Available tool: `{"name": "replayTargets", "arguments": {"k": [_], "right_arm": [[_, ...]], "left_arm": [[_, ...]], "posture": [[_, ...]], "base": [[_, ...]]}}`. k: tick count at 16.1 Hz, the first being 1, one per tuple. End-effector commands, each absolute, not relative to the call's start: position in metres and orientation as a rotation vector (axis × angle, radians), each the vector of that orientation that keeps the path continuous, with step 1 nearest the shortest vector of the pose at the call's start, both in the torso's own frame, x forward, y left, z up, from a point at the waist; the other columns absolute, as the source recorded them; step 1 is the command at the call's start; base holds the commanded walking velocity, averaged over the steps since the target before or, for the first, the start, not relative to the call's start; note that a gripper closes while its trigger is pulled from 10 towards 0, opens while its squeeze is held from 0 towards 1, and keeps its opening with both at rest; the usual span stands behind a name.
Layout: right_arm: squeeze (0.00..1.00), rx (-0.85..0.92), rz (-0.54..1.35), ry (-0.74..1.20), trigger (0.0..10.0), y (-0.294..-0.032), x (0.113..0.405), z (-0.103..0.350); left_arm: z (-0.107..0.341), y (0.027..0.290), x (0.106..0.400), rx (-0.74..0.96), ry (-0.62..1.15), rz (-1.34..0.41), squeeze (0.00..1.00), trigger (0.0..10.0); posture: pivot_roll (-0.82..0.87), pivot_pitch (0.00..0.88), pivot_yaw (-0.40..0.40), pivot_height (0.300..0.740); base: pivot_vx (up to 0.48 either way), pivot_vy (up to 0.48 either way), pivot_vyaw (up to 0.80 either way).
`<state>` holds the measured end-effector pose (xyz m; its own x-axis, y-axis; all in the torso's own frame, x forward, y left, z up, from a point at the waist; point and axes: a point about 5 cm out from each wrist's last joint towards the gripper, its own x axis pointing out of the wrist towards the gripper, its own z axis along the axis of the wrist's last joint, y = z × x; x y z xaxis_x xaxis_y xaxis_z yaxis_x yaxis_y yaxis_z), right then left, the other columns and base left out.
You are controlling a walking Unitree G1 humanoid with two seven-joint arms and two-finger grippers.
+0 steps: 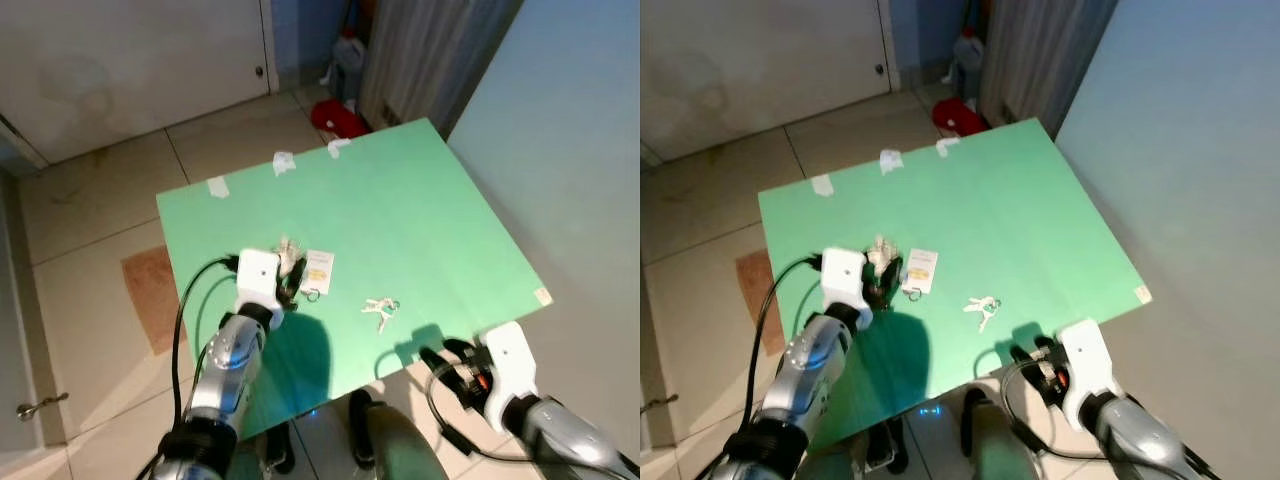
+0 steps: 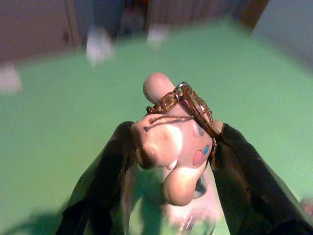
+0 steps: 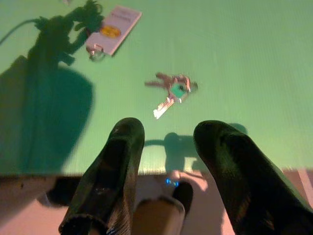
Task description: Hang keys on a hook
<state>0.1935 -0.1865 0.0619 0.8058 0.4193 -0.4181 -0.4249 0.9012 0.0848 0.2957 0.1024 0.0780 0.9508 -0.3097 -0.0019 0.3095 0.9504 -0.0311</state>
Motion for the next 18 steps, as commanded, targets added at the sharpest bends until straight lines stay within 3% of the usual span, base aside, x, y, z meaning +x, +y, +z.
{"name": "replayTargets", "arguments": {"k": [1, 4, 7, 11, 13, 16, 18], "right_arm": [[0.00, -0.019, 0.436, 0.447, 10.0, -0.186, 0.195, 0.057], [0.00, -0.009, 0.388, 0.343, 10.0, -0.176, 0.230, 0.062], [0.00, 0.018, 0.362, 0.269, 10.0, -0.165, 0.255, 0.067], [0.00, 0.071, 0.261, 0.198, 10.0, -0.164, 0.271, 0.073], [0.00, 0.086, 0.252, 0.147, 10.0, -0.157, 0.276, 0.081], [0.00, 0.071, 0.264, 0.100, 10.0, -0.153, 0.279, 0.085], [0.00, 0.092, 0.232, -0.005, 10.0, -0.159, 0.278, 0.100]], "left_arm": [[0.092, 0.097, 0.293, -0.049, -0.043, -0.349, 0.00, 0.0], [0.133, 0.100, 0.294, -0.011, -0.165, -0.362, 0.00, 0.0], [0.146, 0.110, 0.299, 0.062, -0.181, -0.372, 0.00, 0.0], [0.144, 0.116, 0.297, 0.049, -0.171, -0.310, 0.00, 0.0], [0.131, 0.125, 0.298, -0.051, -0.101, -0.152, 0.00, 0.0], [0.121, 0.122, 0.299, -0.091, -0.062, -0.161, 0.00, 0.0], [0.111, 0.127, 0.285, -0.128, -0.048, -0.232, 0.00, 0.0]], "posture": [[-0.31, 0.226, 0.021, 0.740], [-0.26, 0.139, 0.063, 0.740], [-0.23, 0.058, 0.104, 0.740], [-0.23, 0.041, 0.116, 0.740], [-0.23, 0.040, 0.116, 0.740], [-0.23, 0.043, 0.114, 0.740], [-0.25, 0.039, 0.117, 0.740]], "base": [[0.000, 0.000, 0.00], [0.000, 0.000, 0.00], [0.000, 0.000, 0.00], [0.000, 0.000, 0.00], [0.000, 0.000, 0.00], [0.000, 0.000, 0.00], [0.000, 0.000, 0.00]]}}
